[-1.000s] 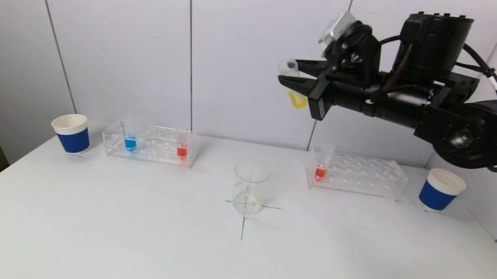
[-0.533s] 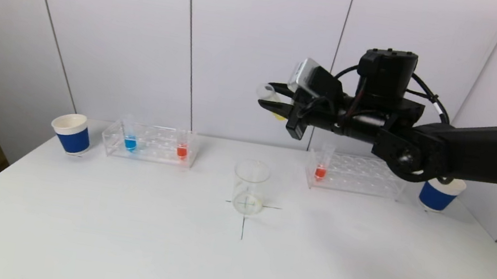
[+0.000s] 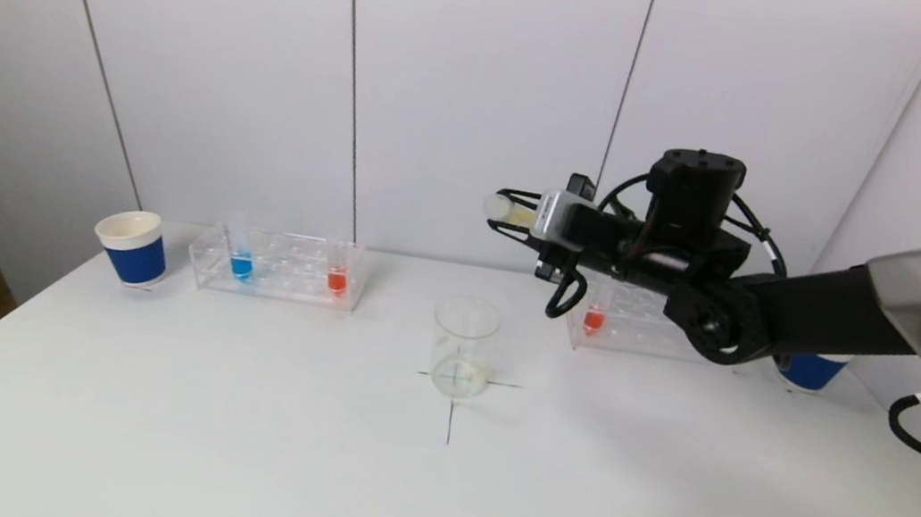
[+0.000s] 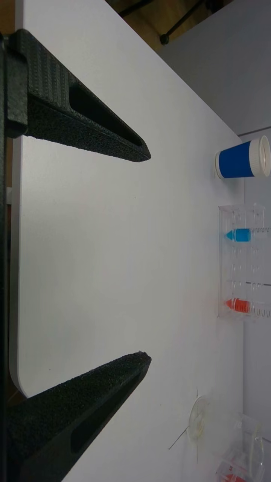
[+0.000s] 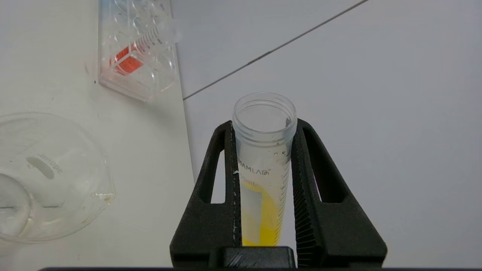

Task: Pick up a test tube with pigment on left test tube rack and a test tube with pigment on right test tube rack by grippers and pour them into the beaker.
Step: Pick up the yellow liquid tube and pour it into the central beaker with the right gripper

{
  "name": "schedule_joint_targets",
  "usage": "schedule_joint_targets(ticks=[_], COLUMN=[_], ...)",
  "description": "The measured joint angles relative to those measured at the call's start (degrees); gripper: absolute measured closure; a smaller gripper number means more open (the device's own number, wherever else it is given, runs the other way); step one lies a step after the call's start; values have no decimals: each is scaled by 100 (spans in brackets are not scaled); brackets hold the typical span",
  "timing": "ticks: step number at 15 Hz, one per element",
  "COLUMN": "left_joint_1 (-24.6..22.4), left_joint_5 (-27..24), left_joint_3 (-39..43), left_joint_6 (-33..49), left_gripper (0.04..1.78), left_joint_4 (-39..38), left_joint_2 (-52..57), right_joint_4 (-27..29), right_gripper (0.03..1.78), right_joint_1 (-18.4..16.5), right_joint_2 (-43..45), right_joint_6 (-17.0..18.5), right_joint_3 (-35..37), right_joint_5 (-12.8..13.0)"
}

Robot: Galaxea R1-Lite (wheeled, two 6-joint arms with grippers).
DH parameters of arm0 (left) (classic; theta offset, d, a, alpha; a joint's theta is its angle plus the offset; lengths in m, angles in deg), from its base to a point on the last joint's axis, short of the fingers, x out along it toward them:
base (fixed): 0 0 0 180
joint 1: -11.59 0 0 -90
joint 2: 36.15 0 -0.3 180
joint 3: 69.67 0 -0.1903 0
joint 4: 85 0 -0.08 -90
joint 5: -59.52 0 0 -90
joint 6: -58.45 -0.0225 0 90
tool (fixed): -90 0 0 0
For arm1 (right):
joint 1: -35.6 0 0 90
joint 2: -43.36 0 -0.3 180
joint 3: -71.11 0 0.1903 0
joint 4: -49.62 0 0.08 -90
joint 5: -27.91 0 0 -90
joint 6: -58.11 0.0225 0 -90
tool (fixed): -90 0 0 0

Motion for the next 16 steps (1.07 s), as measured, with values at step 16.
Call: schedule_joint_targets(ticks=[16], left_joint_1=[0], left_joint_5=[0], left_joint_3=[0], left_joint_6=[2], left_gripper=[6], left_joint_4=[0], left_joint_2=[0], right_joint_4=[-1524], right_gripper=[136], right_joint_1=[-94], right_joint_2=[-542], right_joint_6=[-1392], right_joint_3=[600], right_joint_5=[-631])
